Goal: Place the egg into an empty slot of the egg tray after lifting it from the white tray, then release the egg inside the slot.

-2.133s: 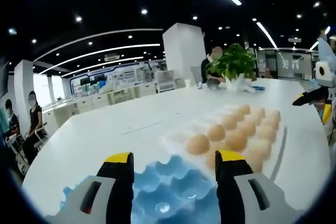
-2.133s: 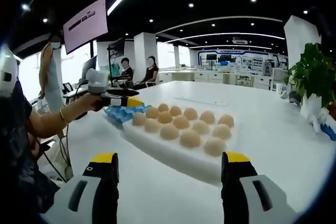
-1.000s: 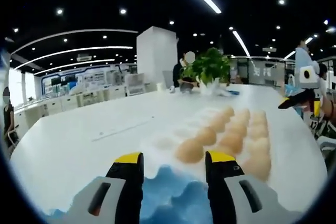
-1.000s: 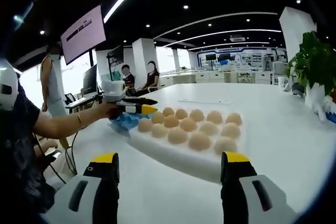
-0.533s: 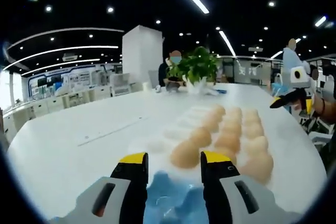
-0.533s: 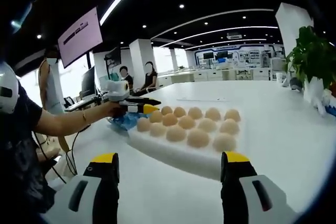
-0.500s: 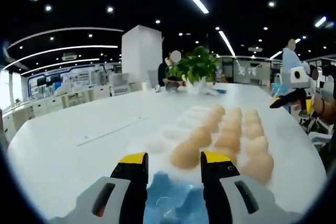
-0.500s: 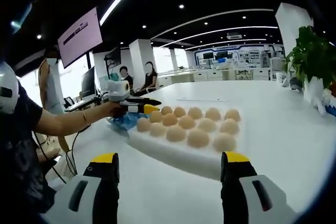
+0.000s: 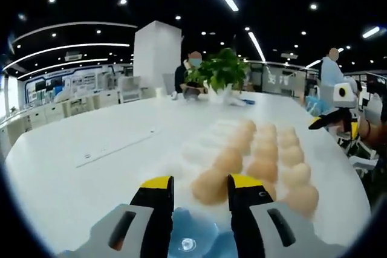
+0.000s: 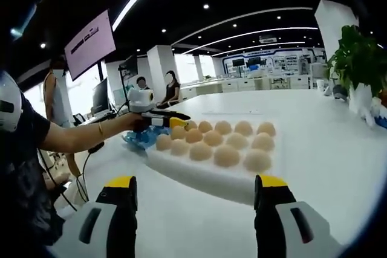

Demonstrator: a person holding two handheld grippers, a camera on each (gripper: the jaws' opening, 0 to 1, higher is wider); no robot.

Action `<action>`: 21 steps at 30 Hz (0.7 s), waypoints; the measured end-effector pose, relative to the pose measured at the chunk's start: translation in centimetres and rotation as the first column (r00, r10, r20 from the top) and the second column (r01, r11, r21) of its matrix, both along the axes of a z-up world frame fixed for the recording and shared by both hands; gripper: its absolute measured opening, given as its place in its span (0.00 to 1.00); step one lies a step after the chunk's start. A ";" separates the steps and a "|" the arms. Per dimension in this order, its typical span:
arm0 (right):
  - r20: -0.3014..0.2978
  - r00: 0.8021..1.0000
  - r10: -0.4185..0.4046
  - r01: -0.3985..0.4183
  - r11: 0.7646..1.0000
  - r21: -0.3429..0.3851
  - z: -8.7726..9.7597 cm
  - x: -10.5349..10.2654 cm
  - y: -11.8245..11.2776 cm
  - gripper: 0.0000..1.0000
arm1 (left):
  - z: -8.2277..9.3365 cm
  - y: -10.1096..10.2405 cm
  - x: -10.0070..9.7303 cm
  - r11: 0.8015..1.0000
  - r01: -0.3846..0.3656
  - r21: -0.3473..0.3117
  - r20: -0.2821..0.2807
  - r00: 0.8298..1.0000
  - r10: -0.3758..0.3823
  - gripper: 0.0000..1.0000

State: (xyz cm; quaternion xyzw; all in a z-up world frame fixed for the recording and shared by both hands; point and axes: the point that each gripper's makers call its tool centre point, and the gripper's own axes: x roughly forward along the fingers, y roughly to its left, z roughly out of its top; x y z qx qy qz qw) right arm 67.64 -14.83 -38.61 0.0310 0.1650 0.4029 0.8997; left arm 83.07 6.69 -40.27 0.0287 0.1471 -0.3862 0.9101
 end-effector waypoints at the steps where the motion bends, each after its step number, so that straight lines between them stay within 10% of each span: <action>1: 0.000 1.000 -0.001 0.001 1.000 0.000 0.0 0.0 0.0 0.82 | 0.0 -0.1 -0.1 1.000 -0.002 -0.007 -0.010 1.000 0.002 0.36; 14: -0.002 1.000 0.004 -0.004 1.000 0.002 -0.2 0.2 0.3 0.82 | -0.1 -1.7 -1.6 0.998 -0.050 0.035 -0.117 0.992 0.054 0.31; 21: -0.009 1.000 0.004 -0.004 1.000 0.008 -0.4 0.2 0.6 0.82 | -0.7 -0.4 -1.6 0.984 -0.175 0.034 -0.233 0.956 0.178 0.27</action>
